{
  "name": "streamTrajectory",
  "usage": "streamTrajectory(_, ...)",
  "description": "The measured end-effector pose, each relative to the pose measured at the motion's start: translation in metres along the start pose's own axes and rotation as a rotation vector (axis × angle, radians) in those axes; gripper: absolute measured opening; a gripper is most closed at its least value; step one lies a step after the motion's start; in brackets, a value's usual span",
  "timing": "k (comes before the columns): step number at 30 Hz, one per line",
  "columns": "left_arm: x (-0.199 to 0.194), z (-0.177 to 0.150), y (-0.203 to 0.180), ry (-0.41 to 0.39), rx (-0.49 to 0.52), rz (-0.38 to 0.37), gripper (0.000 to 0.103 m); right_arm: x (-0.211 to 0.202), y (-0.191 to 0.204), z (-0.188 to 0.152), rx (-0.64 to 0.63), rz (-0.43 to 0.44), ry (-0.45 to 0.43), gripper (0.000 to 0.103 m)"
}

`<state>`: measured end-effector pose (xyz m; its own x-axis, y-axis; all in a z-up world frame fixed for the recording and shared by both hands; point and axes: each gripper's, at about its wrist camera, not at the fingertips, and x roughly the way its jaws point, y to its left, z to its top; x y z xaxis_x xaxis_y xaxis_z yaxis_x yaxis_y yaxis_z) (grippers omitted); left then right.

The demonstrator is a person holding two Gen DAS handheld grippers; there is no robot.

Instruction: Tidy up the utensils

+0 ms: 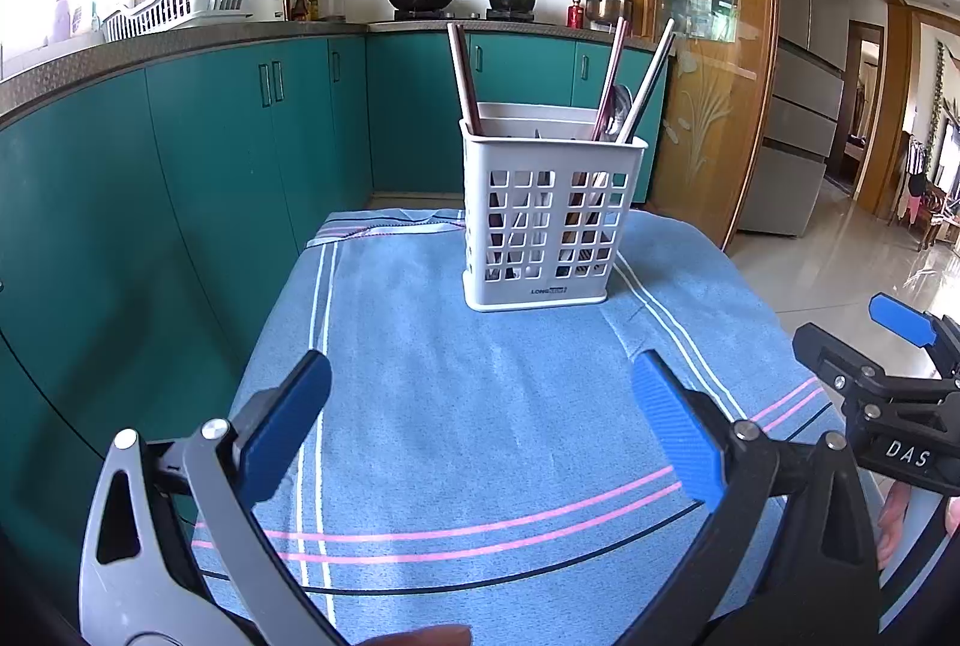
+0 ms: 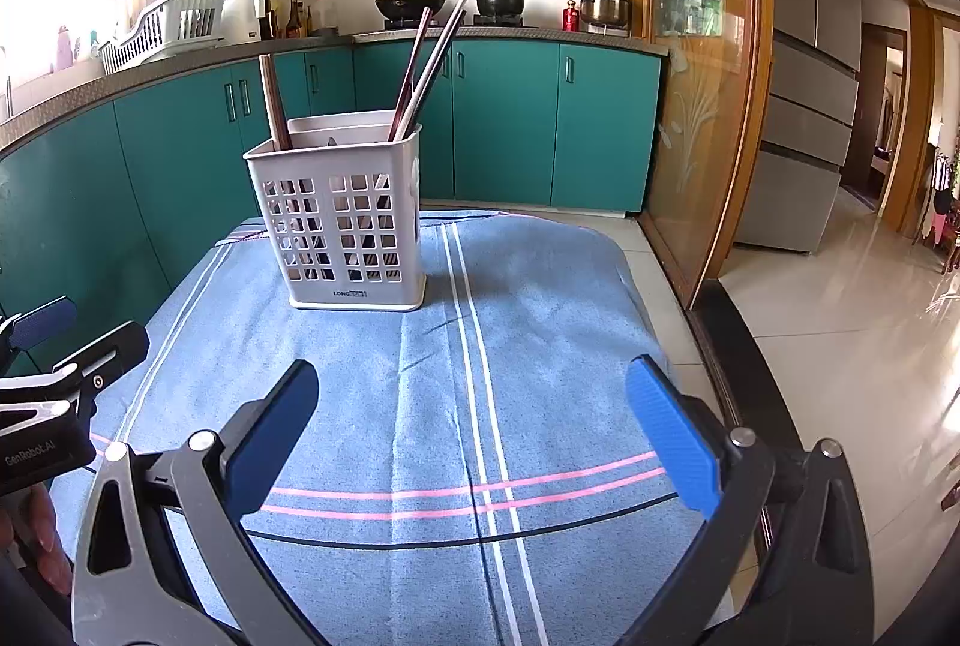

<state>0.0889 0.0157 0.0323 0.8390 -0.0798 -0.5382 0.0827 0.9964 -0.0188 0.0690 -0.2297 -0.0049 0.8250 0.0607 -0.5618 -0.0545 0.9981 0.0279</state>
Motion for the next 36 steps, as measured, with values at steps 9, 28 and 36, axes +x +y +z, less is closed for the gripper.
streamTrajectory(9,0.0001,0.0000,0.0003,0.000,-0.002,-0.001,0.099,-0.0004,0.0003,0.0000,0.000,0.000,0.001,0.100)
streamTrajectory(28,0.0042,-0.0015,0.0026,0.009,-0.010,-0.005,0.099,-0.0010,0.0014,-0.0014,0.001,0.004,0.004,0.100)
streamTrajectory(36,0.0033,-0.0019,0.0030,0.005,-0.007,-0.002,0.099,-0.0010,0.0016,-0.0020,0.001,0.004,0.005,0.100)
